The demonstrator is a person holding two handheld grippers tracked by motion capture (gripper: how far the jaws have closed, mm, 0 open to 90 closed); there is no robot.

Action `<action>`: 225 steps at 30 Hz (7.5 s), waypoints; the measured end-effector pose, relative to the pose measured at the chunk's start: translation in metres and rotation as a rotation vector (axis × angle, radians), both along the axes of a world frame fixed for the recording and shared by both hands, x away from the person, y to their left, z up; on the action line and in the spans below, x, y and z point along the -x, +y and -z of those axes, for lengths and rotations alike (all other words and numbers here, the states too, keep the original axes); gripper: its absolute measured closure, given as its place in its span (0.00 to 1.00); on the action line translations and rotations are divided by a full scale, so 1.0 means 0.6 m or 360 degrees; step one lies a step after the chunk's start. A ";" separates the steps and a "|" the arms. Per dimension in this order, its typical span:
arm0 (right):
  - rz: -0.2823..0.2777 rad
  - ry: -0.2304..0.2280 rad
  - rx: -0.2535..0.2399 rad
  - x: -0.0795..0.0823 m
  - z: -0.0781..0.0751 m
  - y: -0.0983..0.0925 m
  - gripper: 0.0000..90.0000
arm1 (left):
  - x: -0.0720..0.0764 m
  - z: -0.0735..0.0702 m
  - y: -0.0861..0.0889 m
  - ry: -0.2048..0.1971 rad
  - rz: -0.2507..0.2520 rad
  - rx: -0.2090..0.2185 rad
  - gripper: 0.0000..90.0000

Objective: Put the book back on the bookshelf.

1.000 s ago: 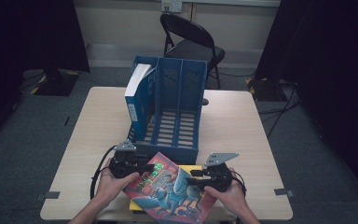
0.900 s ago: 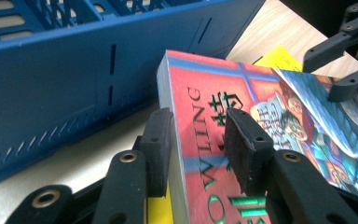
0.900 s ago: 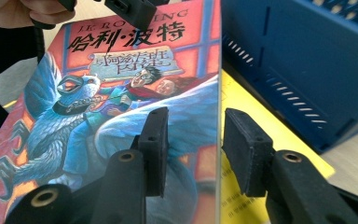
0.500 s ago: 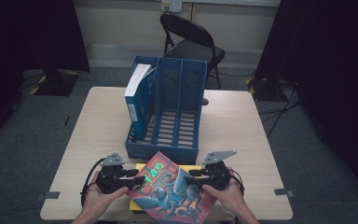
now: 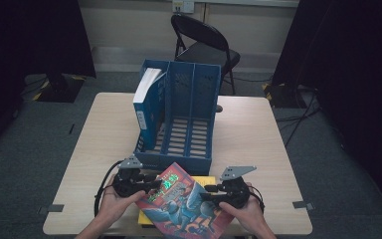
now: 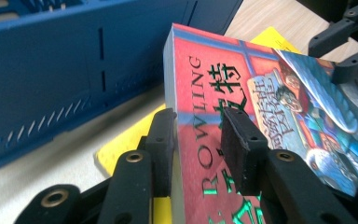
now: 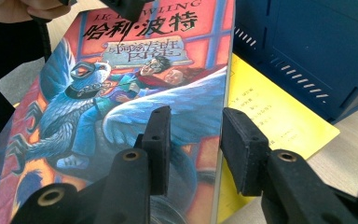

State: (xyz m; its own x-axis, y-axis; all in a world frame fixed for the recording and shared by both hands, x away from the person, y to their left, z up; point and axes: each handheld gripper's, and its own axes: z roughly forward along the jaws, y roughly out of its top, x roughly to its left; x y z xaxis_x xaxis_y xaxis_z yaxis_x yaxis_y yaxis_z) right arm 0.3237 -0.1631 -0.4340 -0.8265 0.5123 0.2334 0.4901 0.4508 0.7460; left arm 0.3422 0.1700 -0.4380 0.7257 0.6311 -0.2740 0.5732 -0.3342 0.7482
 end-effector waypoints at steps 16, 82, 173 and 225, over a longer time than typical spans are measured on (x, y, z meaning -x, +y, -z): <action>-0.0016 -0.0003 0.0015 -0.043 -0.001 0.034 0.63 | -0.028 -0.006 -0.043 -0.0031 0.0078 -0.0060 0.77; 0.0117 -0.0046 -0.0030 -0.020 0.005 -0.002 0.73 | 0.051 0.012 0.063 0.0035 -0.0101 0.0020 0.52; 0.0325 0.0104 -0.0191 0.004 0.011 -0.020 0.59 | 0.040 0.019 0.002 0.0010 -0.0020 0.0089 0.42; 0.0239 0.0266 -0.0384 -0.042 0.018 0.014 0.59 | 0.039 0.027 0.009 -0.0010 -0.0036 0.0167 0.45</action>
